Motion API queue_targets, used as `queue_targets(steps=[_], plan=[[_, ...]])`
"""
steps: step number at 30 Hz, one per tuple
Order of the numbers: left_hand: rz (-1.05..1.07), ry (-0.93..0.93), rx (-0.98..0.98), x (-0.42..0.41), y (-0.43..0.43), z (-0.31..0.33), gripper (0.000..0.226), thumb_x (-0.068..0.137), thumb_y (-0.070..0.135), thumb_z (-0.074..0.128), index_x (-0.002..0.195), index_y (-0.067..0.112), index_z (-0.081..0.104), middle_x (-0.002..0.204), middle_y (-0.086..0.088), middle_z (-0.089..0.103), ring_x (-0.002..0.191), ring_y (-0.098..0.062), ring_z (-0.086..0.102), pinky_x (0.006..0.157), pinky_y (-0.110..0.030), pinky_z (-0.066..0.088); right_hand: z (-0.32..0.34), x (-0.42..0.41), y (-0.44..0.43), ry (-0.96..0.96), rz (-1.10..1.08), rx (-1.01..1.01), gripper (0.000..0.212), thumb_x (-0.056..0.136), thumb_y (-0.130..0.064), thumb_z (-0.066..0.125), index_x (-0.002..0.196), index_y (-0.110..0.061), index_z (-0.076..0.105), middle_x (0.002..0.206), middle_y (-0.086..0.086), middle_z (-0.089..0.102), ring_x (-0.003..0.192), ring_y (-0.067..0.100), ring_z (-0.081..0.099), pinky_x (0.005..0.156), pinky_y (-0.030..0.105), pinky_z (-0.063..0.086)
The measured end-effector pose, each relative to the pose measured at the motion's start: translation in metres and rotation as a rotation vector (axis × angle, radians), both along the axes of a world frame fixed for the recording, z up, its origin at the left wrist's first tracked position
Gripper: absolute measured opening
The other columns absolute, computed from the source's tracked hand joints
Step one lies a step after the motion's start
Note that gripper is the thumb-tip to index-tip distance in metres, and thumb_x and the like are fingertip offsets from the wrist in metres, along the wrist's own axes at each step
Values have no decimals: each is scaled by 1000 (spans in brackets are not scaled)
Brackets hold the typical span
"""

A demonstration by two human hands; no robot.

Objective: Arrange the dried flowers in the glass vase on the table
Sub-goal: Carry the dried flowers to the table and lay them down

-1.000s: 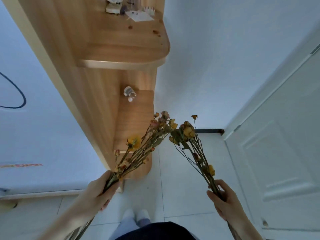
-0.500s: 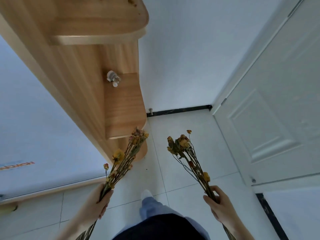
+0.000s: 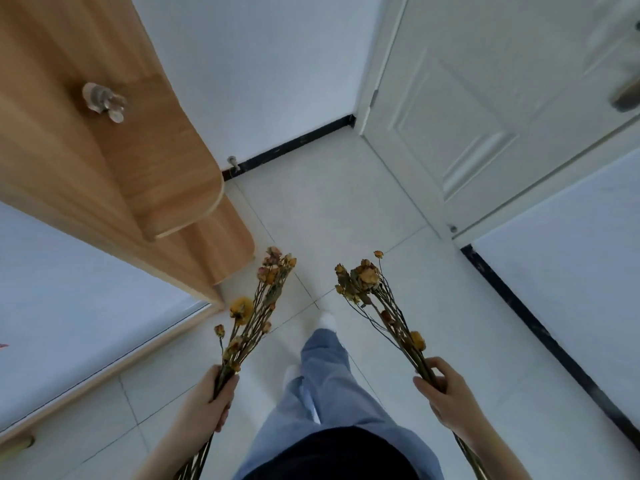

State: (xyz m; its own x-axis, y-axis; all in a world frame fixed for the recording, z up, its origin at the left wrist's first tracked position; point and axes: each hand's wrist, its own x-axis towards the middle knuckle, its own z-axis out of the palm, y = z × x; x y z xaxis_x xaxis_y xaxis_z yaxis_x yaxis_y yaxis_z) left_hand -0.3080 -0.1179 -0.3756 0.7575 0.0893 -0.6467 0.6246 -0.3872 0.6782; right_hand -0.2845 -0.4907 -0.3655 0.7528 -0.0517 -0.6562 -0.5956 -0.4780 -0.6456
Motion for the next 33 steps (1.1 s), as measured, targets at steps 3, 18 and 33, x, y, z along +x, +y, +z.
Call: queue_targets(steps=[3,18,33], plan=[[-100,27,3,10,-12,1,20,95,13,47,76,8,43,45,0,43,32,-9,38,36,-22,34,-4,-30,-11,0,-107,-19,9,88,-10,61,93,-12,54,48,-1,47,36,8,31,38,16,29],[-710,-8,38,99,-191,2,23,96,19,45,74,20,44,56,-3,48,41,-17,43,41,-25,37,-23,-168,-111,-11,-784,-65,6,87,-12,60,87,-17,56,43,-5,39,39,12,28,39,21,25],[-1337,-109,32,117,-466,8,21,95,30,44,82,13,47,54,-1,46,43,-13,43,44,-27,38,-23,-258,-178,-62,-1438,-84,7,89,-13,58,87,-19,55,44,-6,37,37,9,28,35,19,22]])
